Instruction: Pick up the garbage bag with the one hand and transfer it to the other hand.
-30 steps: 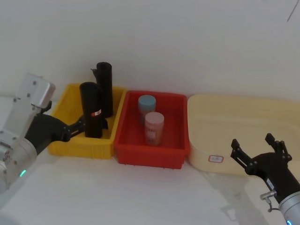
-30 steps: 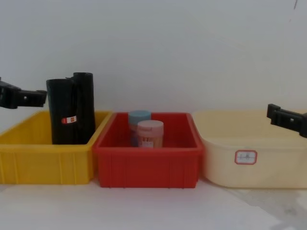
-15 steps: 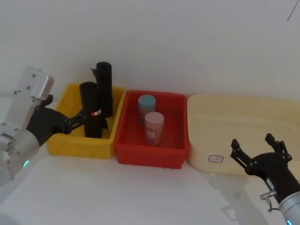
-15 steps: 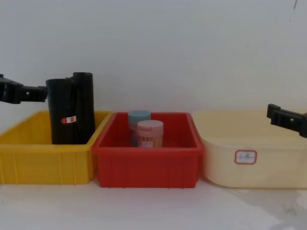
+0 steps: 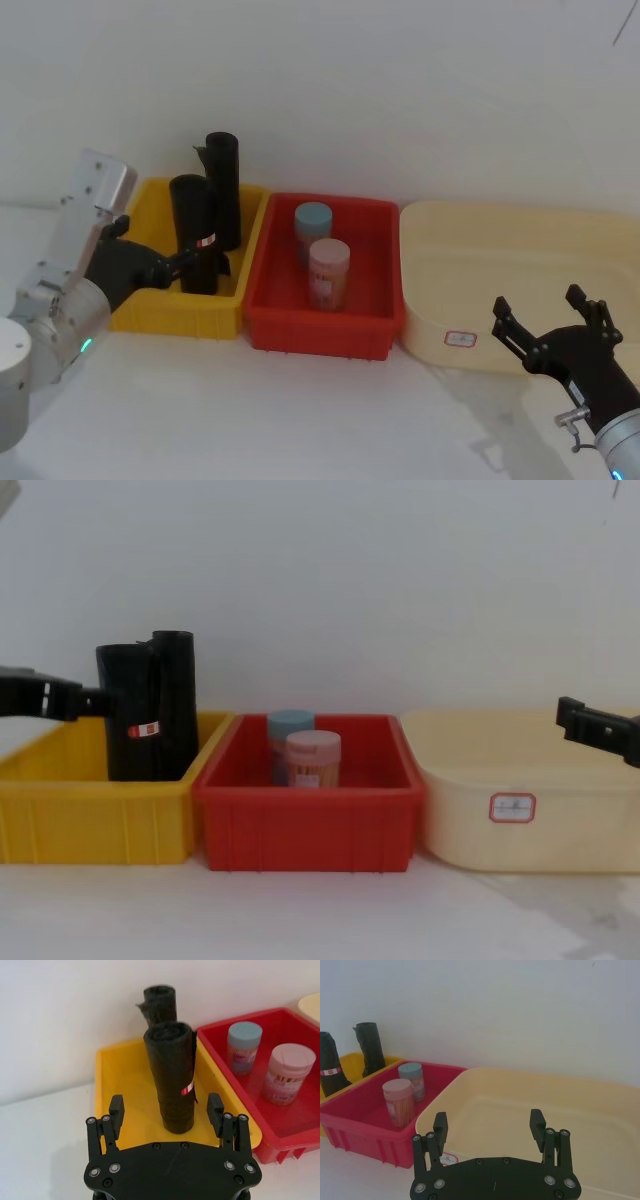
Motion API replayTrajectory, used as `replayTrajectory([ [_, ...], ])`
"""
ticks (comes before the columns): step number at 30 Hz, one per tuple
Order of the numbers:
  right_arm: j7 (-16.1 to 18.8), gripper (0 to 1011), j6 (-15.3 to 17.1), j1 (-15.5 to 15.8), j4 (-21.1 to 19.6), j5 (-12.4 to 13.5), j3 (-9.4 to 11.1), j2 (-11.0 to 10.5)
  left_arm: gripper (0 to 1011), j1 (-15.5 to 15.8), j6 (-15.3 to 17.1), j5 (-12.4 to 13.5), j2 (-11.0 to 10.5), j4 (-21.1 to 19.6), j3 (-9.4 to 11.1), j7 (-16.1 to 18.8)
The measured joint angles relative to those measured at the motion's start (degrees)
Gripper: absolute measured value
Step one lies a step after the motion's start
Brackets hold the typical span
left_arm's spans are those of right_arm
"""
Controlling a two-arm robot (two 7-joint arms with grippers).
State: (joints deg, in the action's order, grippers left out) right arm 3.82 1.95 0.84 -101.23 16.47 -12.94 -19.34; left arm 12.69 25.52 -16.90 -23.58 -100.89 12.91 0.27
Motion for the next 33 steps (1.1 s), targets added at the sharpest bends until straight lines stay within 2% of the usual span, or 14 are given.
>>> replayTrajectory([
  [7,0.0,1001,0.0,0.0,0.0,0.0,0.0,0.0,1001,1.6,2.8,0.0,2.0,2.8,0.6,0.9],
  [14,0.0,1001,0.0,0.0,0.0,0.0,0.0,0.0,1002,2.8,3.5,0.5,3.4,5.1,1.4,1.0],
  [33,0.0,1001,0.0,0.0,0.0,0.0,0.0,0.0,1001,6.5,-0.6,1.8,6.5,11.3,2.7,-0.1],
])
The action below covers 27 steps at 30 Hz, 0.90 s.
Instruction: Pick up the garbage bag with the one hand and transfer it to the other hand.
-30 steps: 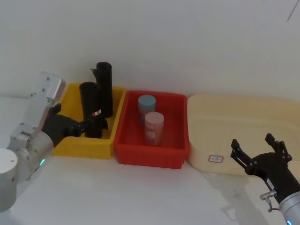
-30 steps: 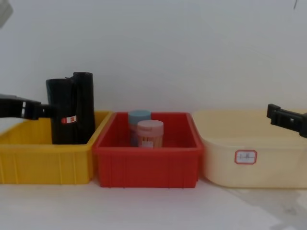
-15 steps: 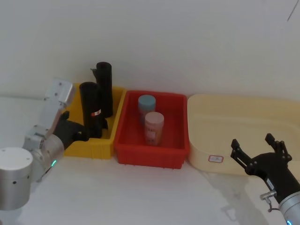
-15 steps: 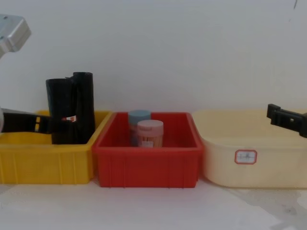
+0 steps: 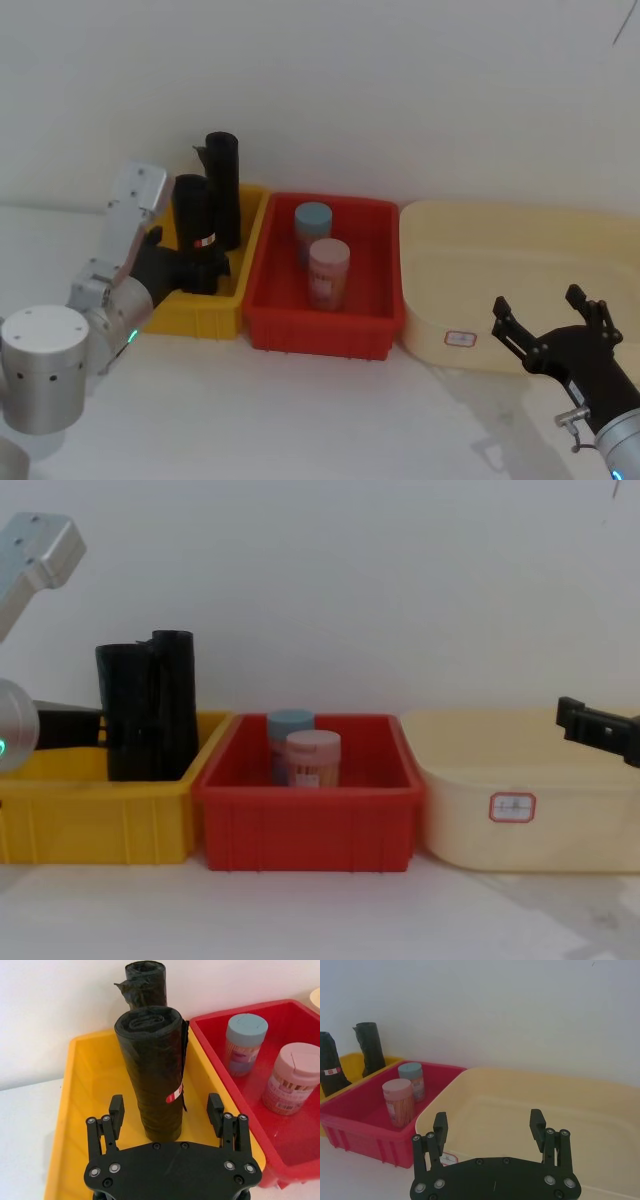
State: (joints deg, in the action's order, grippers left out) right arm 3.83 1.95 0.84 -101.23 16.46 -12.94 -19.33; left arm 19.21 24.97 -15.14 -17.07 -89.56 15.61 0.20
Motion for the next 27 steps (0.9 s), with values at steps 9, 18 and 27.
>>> replayTrajectory([
  [9,0.0,1001,0.0,0.0,0.0,0.0,0.0,0.0,1001,1.3,-1.2,0.5,1.4,2.0,-0.2,0.2],
  [18,0.0,1001,0.0,0.0,0.0,0.0,0.0,0.0,1001,2.7,-1.7,1.0,2.9,4.1,-0.5,1.1],
  [27,0.0,1001,0.0,0.0,0.0,0.0,0.0,0.0,1001,3.9,-1.7,1.8,3.9,6.2,-0.6,1.7],
])
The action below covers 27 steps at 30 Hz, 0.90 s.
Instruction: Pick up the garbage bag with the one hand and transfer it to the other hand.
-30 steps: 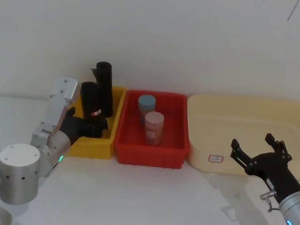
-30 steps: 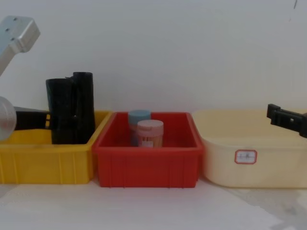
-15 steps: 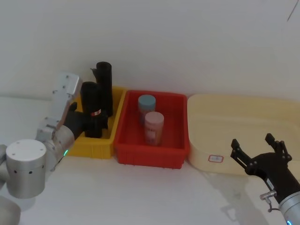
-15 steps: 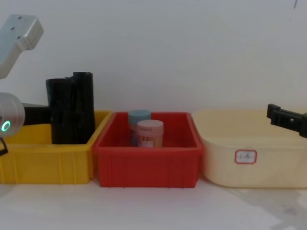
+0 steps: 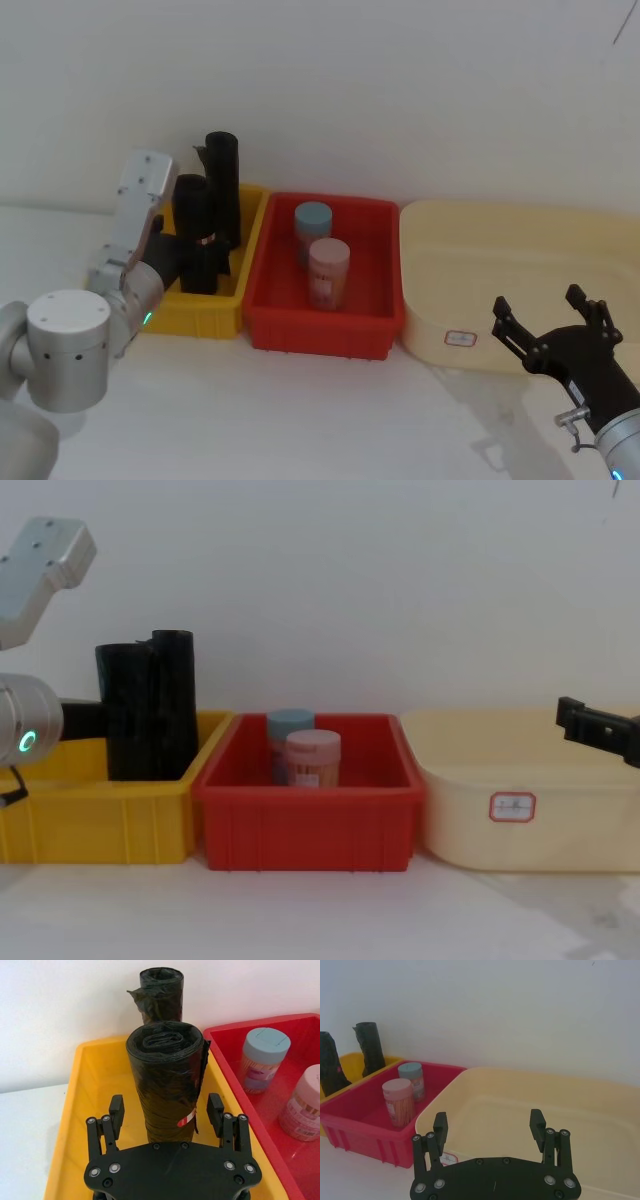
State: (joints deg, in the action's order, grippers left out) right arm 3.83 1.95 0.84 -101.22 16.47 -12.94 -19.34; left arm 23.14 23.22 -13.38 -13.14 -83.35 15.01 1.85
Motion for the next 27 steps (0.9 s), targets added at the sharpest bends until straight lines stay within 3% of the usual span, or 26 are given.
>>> replayTrajectory([
  [27,0.0,1001,0.0,0.0,0.0,0.0,0.0,0.0,1001,2.5,-0.8,2.3,2.0,6.2,0.6,0.0],
])
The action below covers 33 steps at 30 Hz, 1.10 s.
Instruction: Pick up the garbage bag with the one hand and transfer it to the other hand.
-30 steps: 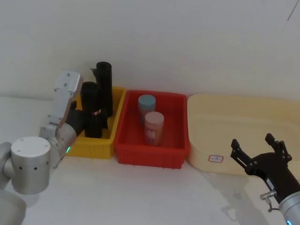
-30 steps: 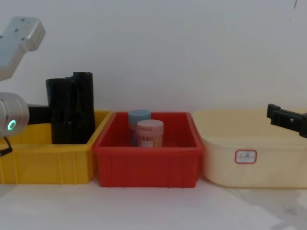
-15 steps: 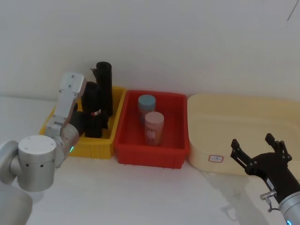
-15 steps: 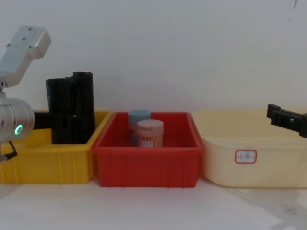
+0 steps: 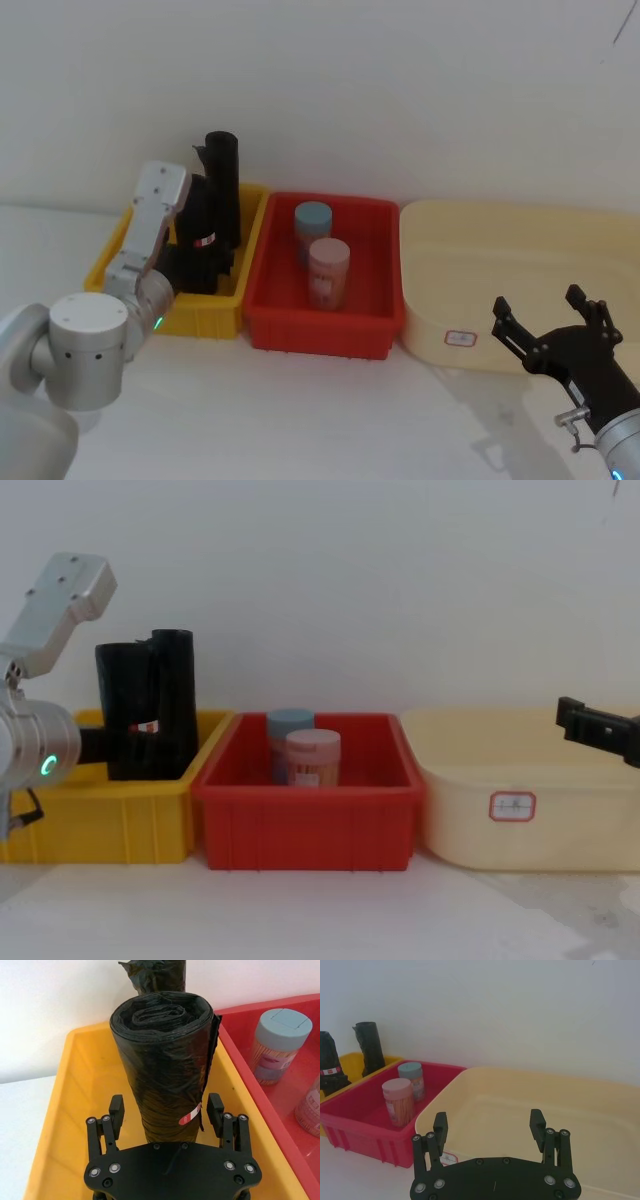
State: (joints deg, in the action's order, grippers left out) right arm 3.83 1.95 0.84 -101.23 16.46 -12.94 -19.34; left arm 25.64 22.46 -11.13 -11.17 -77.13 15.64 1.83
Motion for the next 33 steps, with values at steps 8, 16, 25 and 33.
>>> replayTrajectory([
  [8,0.0,1001,0.0,0.0,0.0,0.0,0.0,0.0,1001,0.0,-1.6,0.7,0.5,0.9,-0.1,0.1],
  [16,0.0,1002,0.0,0.0,0.0,0.0,0.0,0.0,1001,-0.1,-2.6,1.1,0.8,1.5,-0.2,0.3],
  [25,0.0,1001,0.0,0.0,0.0,0.0,0.0,0.0,871,-0.1,-3.1,1.3,1.0,1.7,-0.2,0.4],
  [33,0.0,1002,0.0,0.0,0.0,0.0,0.0,0.0,606,-0.2,-3.4,1.4,1.1,1.9,-0.3,0.4],
])
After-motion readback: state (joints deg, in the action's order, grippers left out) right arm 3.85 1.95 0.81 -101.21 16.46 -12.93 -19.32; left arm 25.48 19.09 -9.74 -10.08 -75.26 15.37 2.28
